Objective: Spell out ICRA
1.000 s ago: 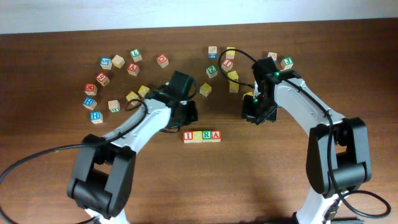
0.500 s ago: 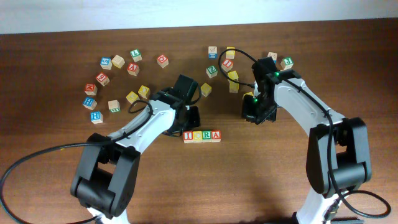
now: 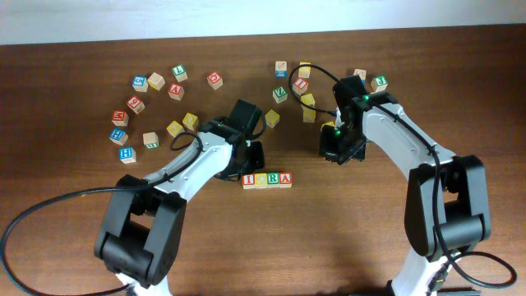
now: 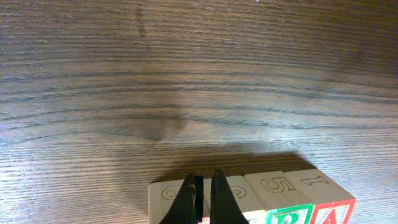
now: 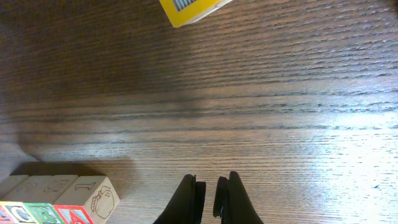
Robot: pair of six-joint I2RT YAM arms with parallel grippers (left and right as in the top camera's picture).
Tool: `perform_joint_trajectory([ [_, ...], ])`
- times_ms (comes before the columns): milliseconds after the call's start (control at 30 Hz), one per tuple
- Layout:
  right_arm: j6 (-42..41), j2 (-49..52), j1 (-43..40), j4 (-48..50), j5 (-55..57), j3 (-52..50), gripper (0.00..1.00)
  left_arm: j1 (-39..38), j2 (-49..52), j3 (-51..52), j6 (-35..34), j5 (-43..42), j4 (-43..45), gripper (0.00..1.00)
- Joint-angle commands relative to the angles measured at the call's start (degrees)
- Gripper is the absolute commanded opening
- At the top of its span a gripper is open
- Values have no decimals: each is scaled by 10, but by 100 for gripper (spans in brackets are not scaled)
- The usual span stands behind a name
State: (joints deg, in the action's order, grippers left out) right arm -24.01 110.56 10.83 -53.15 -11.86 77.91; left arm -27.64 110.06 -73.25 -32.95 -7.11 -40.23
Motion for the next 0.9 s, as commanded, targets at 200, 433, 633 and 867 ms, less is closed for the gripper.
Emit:
perform_joint_trajectory([
  [200, 0, -5, -3, 0, 5, 7, 4, -1, 6, -7, 9, -8, -6, 0],
  [433, 0, -5, -3, 0, 5, 7, 4, -1, 6, -7, 9, -12, -6, 0],
  [633, 0, -5, -3, 0, 5, 7, 4, -1, 6, -7, 9, -19, -6, 0],
  [867, 0, -5, -3, -1, -2, 7, 4, 14, 6, -19, 9, 24, -4, 0],
])
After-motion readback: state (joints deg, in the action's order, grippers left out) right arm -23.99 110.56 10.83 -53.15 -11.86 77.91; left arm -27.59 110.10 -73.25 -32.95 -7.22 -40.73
